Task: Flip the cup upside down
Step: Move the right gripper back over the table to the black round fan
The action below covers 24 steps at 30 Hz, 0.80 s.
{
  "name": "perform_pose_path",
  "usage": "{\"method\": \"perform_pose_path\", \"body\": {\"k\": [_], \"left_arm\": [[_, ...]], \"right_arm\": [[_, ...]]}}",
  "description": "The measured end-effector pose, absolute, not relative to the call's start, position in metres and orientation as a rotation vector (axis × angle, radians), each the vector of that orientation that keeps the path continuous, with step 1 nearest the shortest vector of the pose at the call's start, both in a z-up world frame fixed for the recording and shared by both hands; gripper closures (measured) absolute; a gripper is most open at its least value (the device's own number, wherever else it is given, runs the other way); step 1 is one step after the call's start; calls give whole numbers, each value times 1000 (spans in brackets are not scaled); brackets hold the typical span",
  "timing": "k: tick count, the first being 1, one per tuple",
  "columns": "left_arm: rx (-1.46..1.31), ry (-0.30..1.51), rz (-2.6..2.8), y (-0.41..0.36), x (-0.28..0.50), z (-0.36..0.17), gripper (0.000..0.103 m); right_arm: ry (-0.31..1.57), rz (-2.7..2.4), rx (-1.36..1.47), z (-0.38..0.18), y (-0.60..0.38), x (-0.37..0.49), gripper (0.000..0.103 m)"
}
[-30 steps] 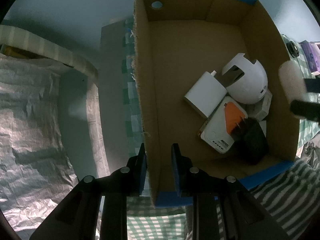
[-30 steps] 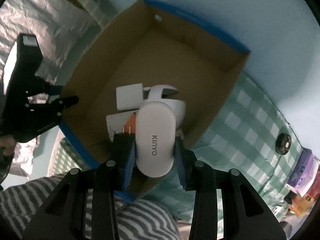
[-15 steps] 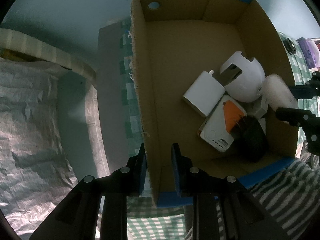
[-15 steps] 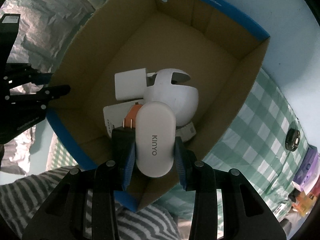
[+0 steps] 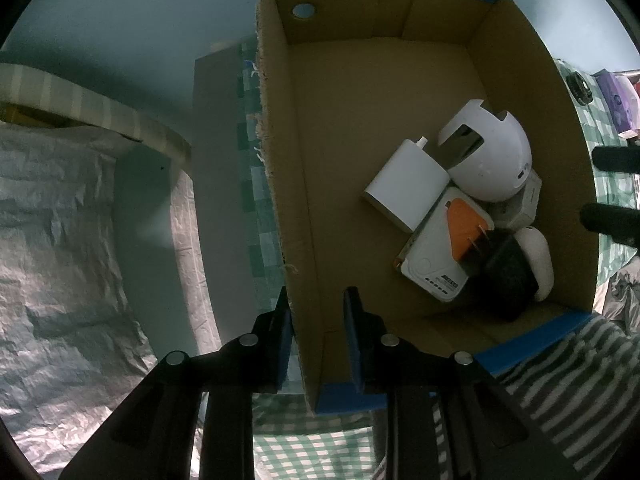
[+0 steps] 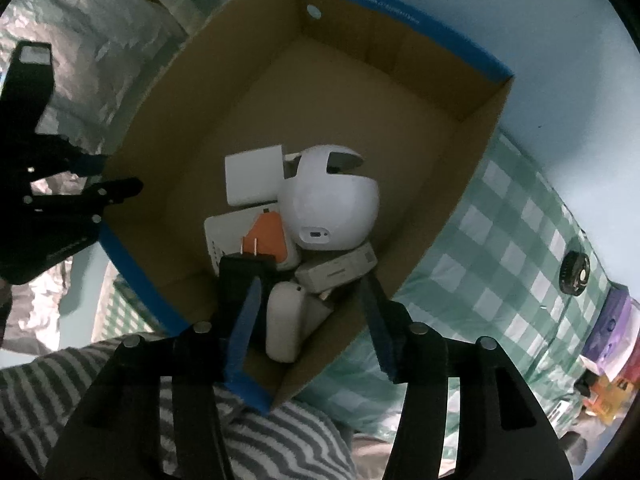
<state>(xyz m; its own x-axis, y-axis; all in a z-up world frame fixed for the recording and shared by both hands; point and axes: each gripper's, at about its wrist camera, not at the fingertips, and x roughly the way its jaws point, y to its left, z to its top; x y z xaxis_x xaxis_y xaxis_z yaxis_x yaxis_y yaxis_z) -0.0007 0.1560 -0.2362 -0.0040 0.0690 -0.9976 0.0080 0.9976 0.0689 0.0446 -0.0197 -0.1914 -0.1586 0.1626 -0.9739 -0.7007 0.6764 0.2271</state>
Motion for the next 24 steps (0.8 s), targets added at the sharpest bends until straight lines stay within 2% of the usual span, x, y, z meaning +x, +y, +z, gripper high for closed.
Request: {"method": "perform_pose_path", "body": {"k": [3,15,22,24], "left_arm": [[61,1576,51,157,0,-237,80],[42,1568,49,161,0,-236,80],[23,1564,49,162,2,-235,80],[18,1561,50,162,2,-234,80]], "right_arm": [[1539,797,-434,-183,-26,49,45],[1502,777,-383,-155,-59,64,45],[1508,745,-347,-153,-82,80,45],[1516,718,-322,-155,-93,89,42]]}}
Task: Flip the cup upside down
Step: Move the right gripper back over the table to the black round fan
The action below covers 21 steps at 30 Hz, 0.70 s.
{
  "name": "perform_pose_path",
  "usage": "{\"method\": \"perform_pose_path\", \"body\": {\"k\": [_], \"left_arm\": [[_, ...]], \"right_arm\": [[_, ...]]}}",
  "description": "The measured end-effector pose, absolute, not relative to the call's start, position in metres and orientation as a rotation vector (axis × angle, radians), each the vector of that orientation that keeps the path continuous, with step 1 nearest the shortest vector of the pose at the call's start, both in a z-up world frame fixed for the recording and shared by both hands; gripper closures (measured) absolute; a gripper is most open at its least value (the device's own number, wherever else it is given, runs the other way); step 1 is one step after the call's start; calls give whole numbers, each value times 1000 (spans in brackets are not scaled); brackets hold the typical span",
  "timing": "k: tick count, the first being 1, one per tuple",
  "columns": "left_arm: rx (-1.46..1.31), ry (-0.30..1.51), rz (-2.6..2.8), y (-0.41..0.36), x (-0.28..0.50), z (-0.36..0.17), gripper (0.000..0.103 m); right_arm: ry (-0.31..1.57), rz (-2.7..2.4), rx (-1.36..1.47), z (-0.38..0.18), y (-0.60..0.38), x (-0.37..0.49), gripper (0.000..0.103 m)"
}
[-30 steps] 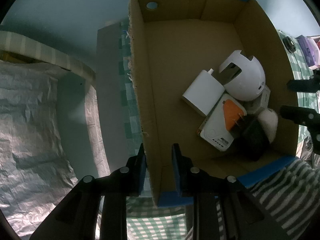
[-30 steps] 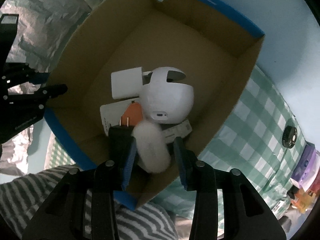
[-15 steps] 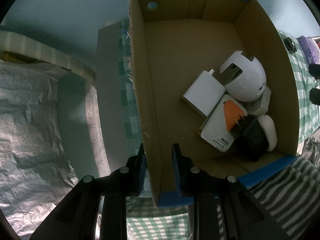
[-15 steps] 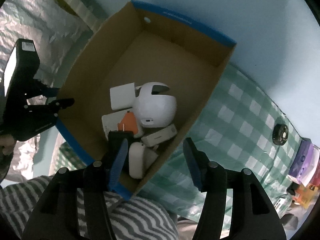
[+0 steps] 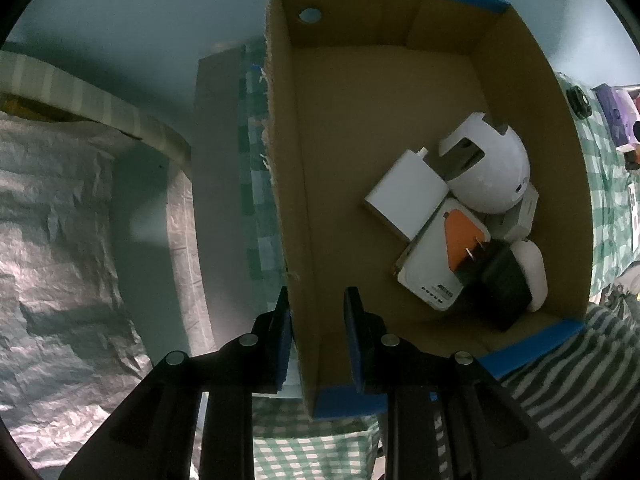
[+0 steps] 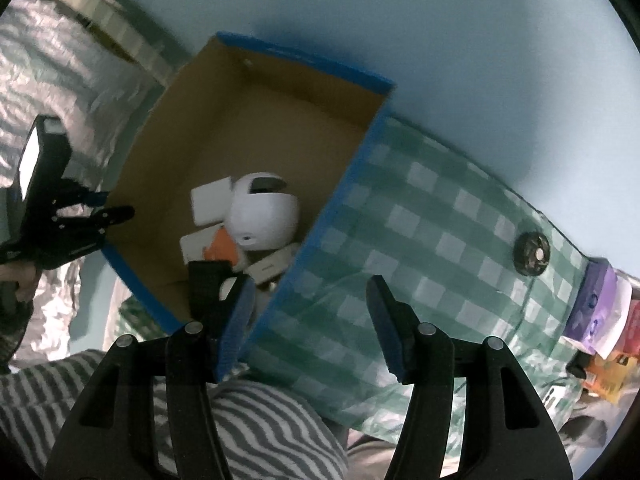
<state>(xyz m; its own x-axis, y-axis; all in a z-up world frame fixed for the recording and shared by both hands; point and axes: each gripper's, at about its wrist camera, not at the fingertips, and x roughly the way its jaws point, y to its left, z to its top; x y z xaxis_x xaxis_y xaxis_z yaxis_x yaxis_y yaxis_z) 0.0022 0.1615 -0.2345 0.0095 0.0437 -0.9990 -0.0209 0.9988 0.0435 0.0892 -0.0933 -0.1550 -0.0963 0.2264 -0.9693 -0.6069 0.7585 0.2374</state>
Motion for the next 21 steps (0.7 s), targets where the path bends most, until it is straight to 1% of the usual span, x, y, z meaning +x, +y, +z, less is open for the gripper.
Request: {"method": "perform_pose_path", "body": {"k": [7,10,16,21], "left_arm": [[21,1561,58,161,2,-235,80],[24,1561,63,160,3,-236,80],[25,1568,68,162,4,-237,79],[16,1571,73,160,5,-236,77]], "right_arm": [[1533,634,-270,-163,-134,120,39],[1544,584,-242,-174,-156,136,35],[1581,469,-189,-209,-205,172,33],[1595,377,-163,-242,-243,201,33]]}}
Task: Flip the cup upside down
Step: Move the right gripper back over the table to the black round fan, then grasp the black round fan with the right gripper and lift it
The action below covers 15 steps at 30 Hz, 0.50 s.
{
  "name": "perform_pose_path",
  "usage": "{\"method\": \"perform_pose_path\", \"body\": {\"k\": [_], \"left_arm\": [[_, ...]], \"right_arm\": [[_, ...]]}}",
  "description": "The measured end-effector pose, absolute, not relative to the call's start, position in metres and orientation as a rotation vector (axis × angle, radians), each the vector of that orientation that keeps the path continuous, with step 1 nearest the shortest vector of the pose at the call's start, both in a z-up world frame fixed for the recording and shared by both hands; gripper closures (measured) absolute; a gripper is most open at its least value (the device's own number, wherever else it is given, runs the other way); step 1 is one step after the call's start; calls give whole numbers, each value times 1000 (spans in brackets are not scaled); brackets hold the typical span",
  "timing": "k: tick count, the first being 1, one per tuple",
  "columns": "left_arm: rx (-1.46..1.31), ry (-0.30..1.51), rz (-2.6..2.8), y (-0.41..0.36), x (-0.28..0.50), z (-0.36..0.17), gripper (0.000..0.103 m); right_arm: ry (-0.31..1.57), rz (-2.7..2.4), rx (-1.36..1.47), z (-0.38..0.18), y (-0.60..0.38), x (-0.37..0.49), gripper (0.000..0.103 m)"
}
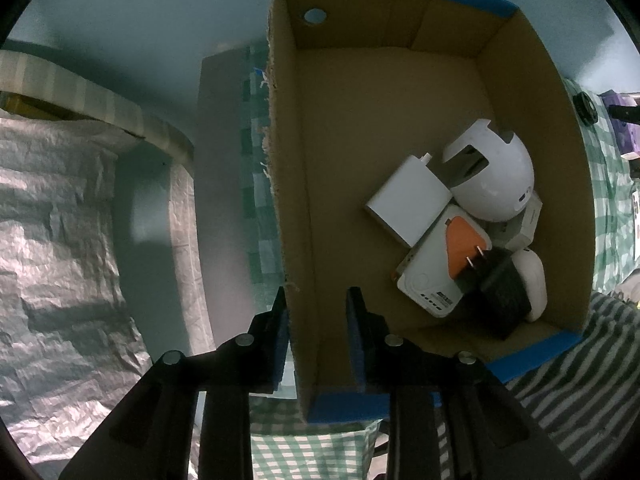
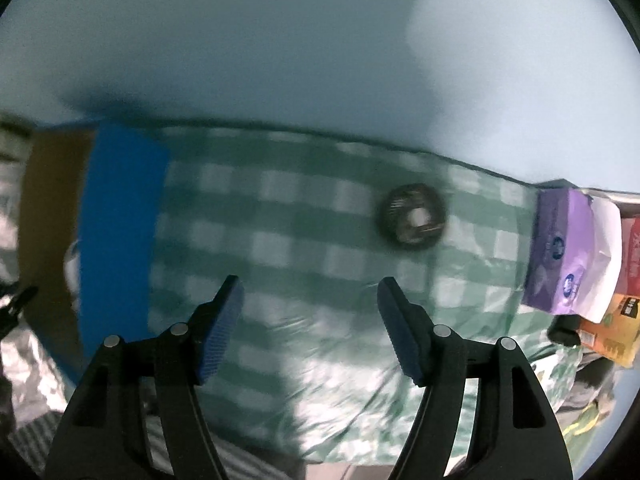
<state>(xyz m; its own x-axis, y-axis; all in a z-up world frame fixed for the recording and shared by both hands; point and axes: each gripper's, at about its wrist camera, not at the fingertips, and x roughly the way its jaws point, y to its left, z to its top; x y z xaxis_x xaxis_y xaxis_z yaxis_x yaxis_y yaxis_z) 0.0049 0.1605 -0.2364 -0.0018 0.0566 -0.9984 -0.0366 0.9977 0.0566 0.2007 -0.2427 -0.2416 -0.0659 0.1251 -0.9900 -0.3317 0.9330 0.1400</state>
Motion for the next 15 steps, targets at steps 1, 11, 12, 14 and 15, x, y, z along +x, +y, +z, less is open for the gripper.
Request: {"method": "perform_pose_path", "body": {"k": [1,11,12,14,15], "left_arm": [[18,1572,75,160,5,-236,76],[6,1563,73,160,4,-235,74],[5,1563,73,160,4,-234,74],[2,1563,74,160,4,-234,74],[2,1563,75,160,4,-234,74]], "right_arm": [[1596,363,-160,-247,-249,206,33],[1616,301,-170,-302,-277,237,33],[1612,299,-176,-304,-277,238,33],[1614,308,-182,-311,-276,241,33],[1614,308,-185,-314,-276,242,33]]}}
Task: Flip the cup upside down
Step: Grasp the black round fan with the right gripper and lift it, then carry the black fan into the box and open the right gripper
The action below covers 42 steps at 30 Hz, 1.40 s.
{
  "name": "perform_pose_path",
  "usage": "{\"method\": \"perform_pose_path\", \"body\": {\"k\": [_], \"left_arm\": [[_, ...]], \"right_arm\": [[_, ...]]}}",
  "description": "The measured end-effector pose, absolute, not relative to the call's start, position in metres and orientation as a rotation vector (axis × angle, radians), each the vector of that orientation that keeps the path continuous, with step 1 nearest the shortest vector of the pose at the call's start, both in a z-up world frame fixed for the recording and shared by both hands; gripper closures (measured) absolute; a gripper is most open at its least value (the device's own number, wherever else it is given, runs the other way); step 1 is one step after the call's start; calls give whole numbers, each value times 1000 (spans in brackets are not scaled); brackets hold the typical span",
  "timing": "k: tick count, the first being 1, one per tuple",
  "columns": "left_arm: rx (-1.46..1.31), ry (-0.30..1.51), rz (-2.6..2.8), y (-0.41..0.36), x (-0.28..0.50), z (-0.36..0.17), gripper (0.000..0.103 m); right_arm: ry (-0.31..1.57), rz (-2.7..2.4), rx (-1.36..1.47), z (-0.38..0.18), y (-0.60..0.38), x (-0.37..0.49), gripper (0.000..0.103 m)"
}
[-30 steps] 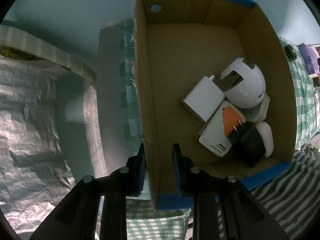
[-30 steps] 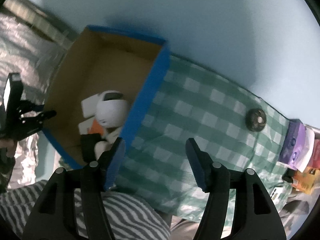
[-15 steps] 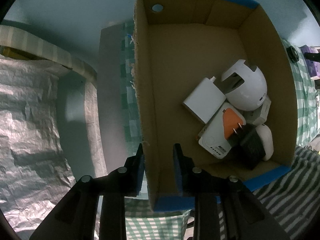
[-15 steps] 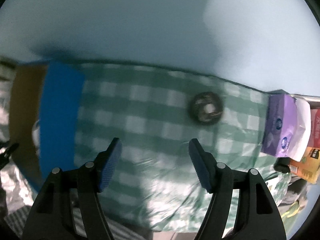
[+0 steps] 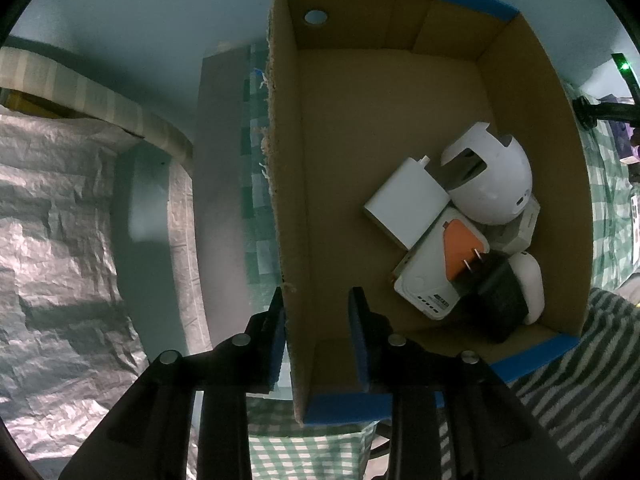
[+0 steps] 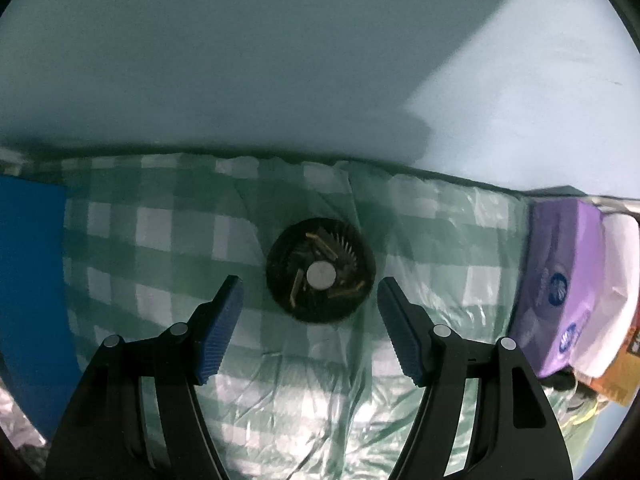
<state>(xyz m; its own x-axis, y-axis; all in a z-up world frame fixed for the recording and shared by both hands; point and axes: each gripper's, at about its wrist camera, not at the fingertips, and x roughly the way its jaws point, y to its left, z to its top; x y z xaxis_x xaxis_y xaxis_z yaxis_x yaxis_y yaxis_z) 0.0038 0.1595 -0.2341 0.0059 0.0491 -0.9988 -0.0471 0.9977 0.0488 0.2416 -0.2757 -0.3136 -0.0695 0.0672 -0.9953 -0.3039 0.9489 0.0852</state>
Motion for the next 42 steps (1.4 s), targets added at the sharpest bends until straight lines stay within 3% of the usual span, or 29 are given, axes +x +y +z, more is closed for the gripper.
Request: {"method": "perform_pose_path", "body": {"k": [9,12,19,42], "left_arm": [[7,1573,88,157,6,-235,74],[4,1574,88,158,6,-235,74],[5,1575,88,158,6,-235,74],[23,1561,56,156,5,-235,73]], "right_arm": [[1616,304,-185,-337,-278,253,34],[1617,303,-190,-342,-276,260,40],[1646,308,-222,-341,-266,259,41],[1641,442,-266,-255,-191,187,42]]}}
